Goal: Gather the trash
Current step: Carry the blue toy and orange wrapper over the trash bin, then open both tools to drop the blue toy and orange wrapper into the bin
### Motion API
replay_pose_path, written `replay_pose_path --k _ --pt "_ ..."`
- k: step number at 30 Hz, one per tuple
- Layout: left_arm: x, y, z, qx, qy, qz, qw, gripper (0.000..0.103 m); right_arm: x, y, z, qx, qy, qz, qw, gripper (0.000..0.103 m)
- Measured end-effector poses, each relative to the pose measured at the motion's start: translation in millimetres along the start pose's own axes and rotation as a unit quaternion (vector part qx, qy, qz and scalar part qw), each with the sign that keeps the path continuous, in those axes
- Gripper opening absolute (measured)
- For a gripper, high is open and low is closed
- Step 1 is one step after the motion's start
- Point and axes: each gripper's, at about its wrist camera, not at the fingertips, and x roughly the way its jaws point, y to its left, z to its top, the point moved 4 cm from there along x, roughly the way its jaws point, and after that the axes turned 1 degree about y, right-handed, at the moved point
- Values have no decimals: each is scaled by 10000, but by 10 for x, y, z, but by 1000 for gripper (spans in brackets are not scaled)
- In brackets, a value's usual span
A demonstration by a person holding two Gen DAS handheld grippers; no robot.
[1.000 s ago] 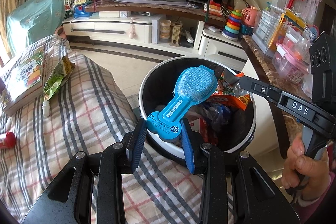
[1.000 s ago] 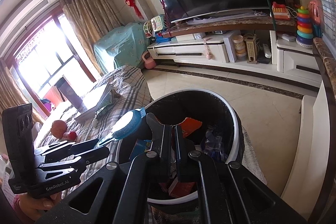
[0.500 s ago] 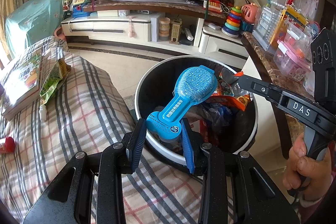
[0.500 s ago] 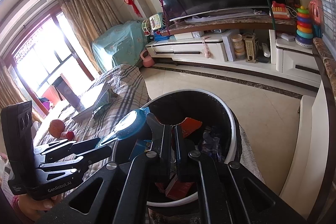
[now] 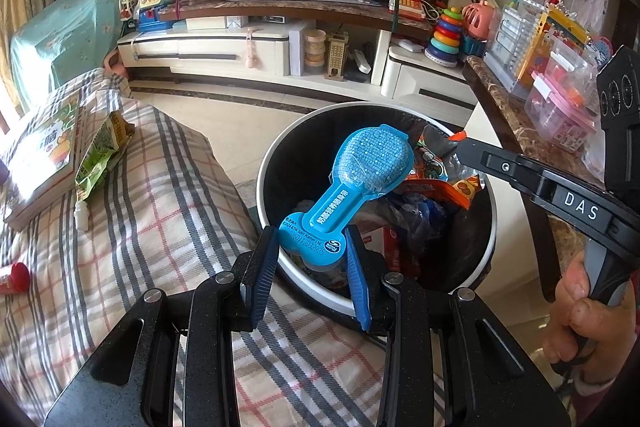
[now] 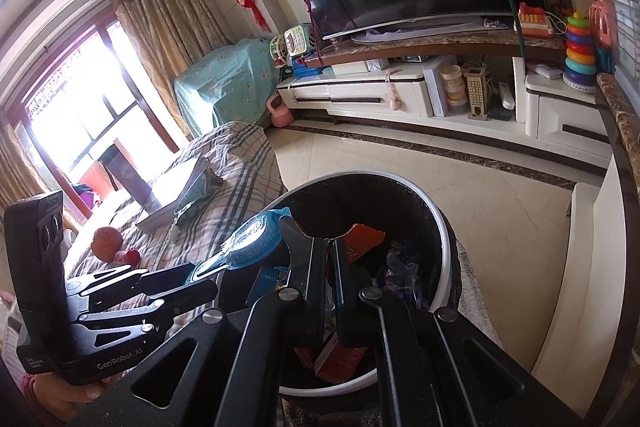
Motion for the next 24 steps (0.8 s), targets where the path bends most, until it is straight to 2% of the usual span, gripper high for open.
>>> replay_pose_path --k 15,18,19,20,21,22,24 --pt "1 -31 29 -13 5 -18 10000 32 32 -13 33 -37 71 -102 9999 4" --pt "1 -14 41 -78 35 6 10000 36 34 -13 55 5 57 -74 10000 9" --pt "5 1 44 -135 94 22 9999 46 34 -24 60 38 54 -47 10000 12" --pt "-6 15 44 -188 79 17 9998 51 31 -42 67 109 63 -28 9999 16" --pt "-27 25 44 -226 35 1 9997 55 25 -51 71 136 60 -26 9999 26" --pt "-64 44 39 -268 -25 -21 9996 56 5 -58 75 162 34 -19 9999 38" --pt "-107 78 16 -337 -62 -26 9994 58 -47 -49 76 182 -50 17 9998 50"
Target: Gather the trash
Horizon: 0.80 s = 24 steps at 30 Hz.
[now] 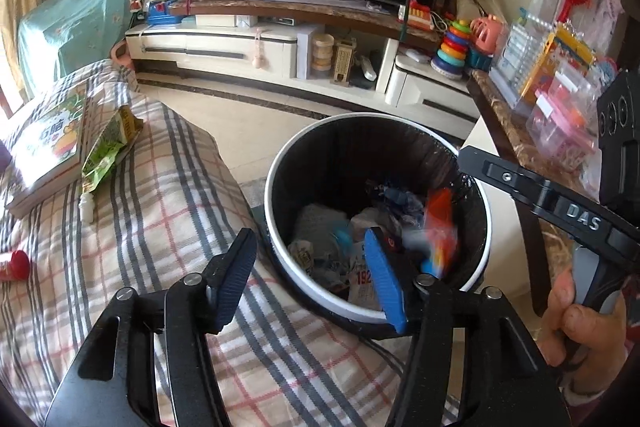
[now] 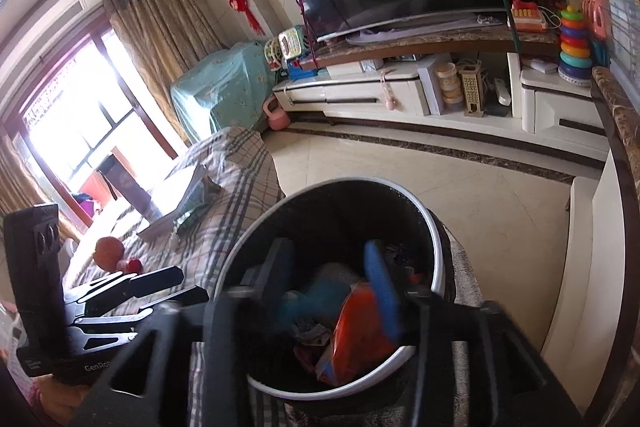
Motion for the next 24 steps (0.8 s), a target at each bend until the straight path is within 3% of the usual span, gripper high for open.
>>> replay_pose_path --k 2,5,6,7,16,21,24 --pt "-58 45 -30 -92 -40 7 9999 62 -59 29 -10 25 -44 28 10000 56" --pt "-205 134 -101 -308 -202 37 9993 69 -145 85 -32 91 -141 124 9998 84" --pt "-272 178 -136 -410 -290 51 9987 76 -182 109 -48 104 -190 136 9997 94" --pt "-344 219 -177 -515 -400 82 9978 80 -208 128 -54 109 -225 136 9996 97" --pt "-986 630 -705 -1266 -1085 157 9859 85 -564 633 -381 -127 -473 214 9986 102" --pt "-1318 793 -1019 -1504 -1410 378 9778 85 -678 904 -588 -271 -503 199 9982 102" --pt "-1505 848 -1187 -1570 -1656 520 9722 92 -787 1110 -645 -538 -674 102 9962 102"
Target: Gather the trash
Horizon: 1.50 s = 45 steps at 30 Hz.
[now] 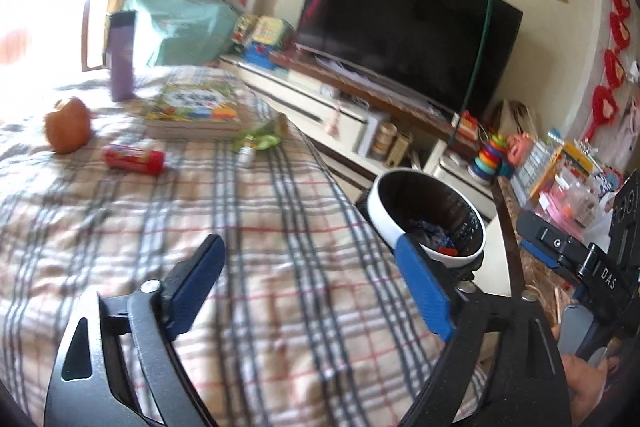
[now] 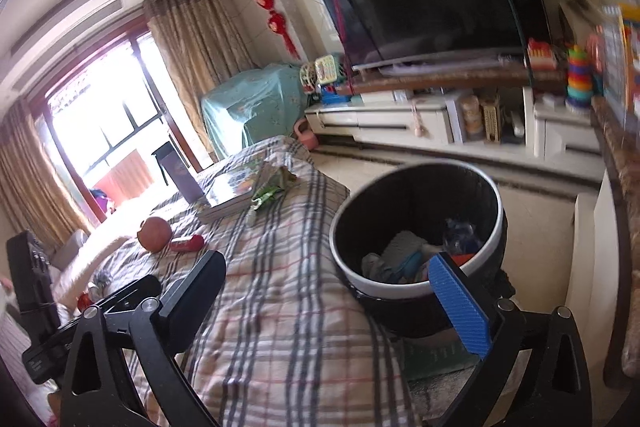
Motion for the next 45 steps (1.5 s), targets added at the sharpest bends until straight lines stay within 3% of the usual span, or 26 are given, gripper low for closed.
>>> replay_pose_path --k 4,5,8,19,28,45 --pt "-323 80 -36 266 -454 252 9983 98 -274 272 8 -445 -658 -201 9966 103" --pt "-402 112 -58 315 -602 392 9969 102 -369 351 -22 -612 -938 -332 9932 103" --pt "-550 198 -187 355 -963 849 9911 103 -420 441 -173 -783 -1197 -512 9884 103" --pt "-586 309 -588 416 -1075 1181 9863 103 -303 446 -634 -1113 -1078 -836 9844 103" --pt "-716 284 -677 533 -1170 1424 9814 103 -398 476 -685 -1198 -1170 -904 9817 103" --pt "-809 231 -739 599 -1235 1534 9786 103 -451 506 -754 -1261 -1186 -848 9812 103"
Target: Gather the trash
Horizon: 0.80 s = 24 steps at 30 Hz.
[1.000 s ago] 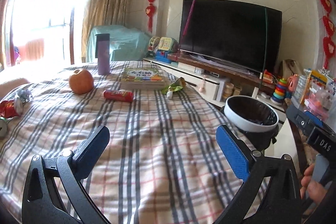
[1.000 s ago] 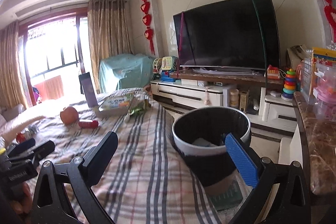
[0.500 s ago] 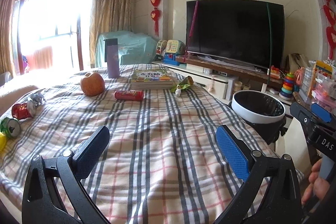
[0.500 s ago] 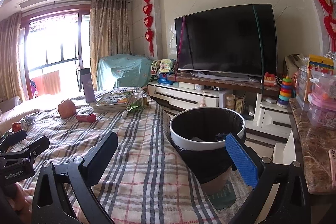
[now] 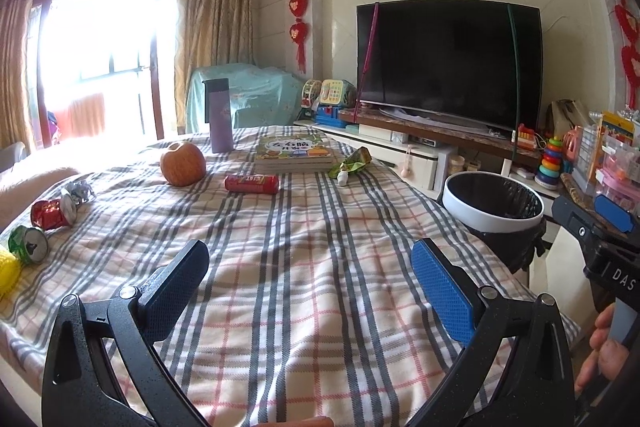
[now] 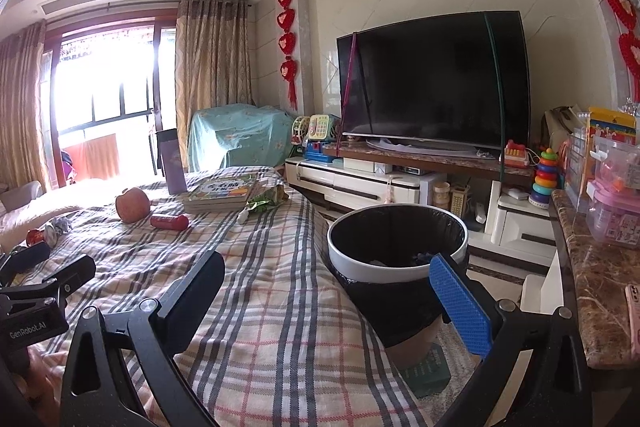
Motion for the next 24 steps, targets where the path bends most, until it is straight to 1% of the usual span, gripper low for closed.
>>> replay_pose_path --k 7,24 --pt "-24 2 3 -24 -25 -2 10000 103 18 -1 -36 -7 64 8 10000 103" --pt "-41 -20 3 33 -72 49 10000 103 0 -13 -42 47 48 42 10000 103"
